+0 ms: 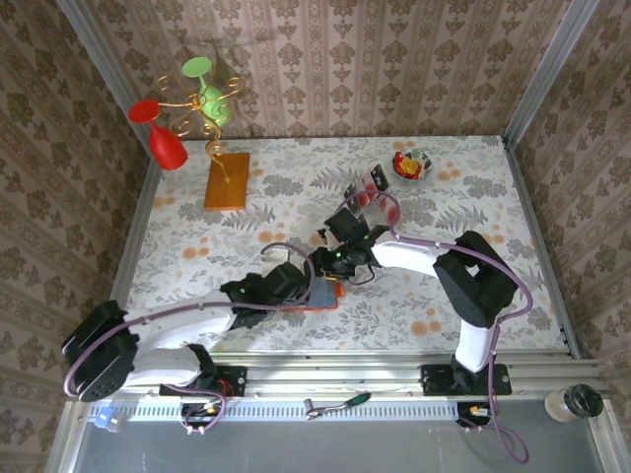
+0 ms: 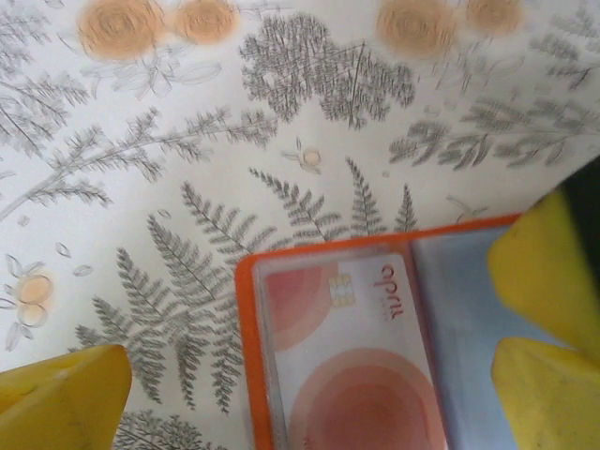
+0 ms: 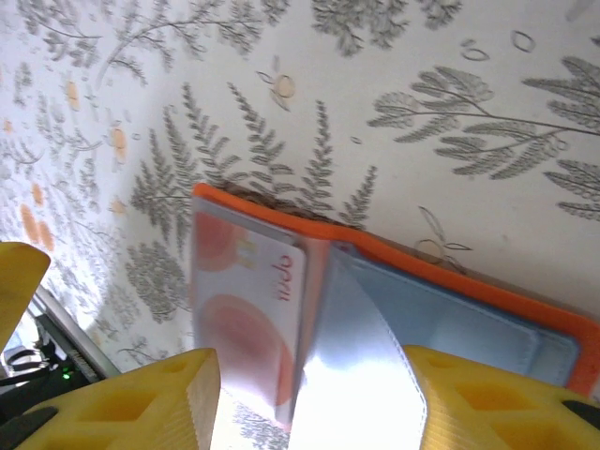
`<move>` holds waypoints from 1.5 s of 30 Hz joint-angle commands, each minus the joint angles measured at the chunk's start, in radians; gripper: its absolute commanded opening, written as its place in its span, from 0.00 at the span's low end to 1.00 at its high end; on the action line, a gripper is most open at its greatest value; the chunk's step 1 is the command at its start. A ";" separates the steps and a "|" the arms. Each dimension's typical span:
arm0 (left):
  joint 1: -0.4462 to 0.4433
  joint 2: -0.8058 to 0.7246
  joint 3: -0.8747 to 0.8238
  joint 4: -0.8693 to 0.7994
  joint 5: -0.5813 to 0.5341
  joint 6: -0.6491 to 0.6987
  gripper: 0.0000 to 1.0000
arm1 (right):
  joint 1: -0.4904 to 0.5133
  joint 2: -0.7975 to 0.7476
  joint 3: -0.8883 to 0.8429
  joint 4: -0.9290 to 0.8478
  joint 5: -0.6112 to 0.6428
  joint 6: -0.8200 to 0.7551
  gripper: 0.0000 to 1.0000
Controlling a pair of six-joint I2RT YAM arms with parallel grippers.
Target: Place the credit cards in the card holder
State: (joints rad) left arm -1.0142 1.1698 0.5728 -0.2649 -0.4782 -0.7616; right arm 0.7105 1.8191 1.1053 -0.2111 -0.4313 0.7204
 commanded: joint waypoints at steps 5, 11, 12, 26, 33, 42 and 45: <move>0.085 -0.189 -0.069 -0.065 -0.030 0.002 1.00 | 0.082 -0.002 0.055 -0.028 -0.020 0.037 0.56; 0.109 -0.281 -0.112 -0.099 -0.029 -0.010 1.00 | 0.128 0.074 0.128 -0.027 -0.011 0.061 0.56; 0.109 -0.289 -0.116 -0.103 -0.030 -0.011 1.00 | 0.133 0.093 0.139 -0.024 -0.009 0.066 0.56; 0.123 -0.311 -0.131 -0.102 -0.023 -0.011 1.00 | 0.140 0.191 0.190 -0.002 -0.008 0.087 0.56; 0.125 -0.303 -0.137 -0.097 -0.020 -0.016 1.00 | 0.126 0.131 0.191 -0.037 0.002 0.052 0.55; 0.128 -0.287 -0.143 -0.092 -0.017 -0.019 1.00 | 0.096 0.074 0.146 -0.071 0.036 0.006 0.45; 0.127 -0.273 -0.143 -0.084 -0.013 -0.018 1.00 | 0.094 0.083 0.131 -0.069 0.036 0.002 0.34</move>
State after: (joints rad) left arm -0.8940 0.8875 0.4442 -0.3584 -0.4938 -0.7670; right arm 0.8082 1.9167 1.2652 -0.2432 -0.4145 0.7467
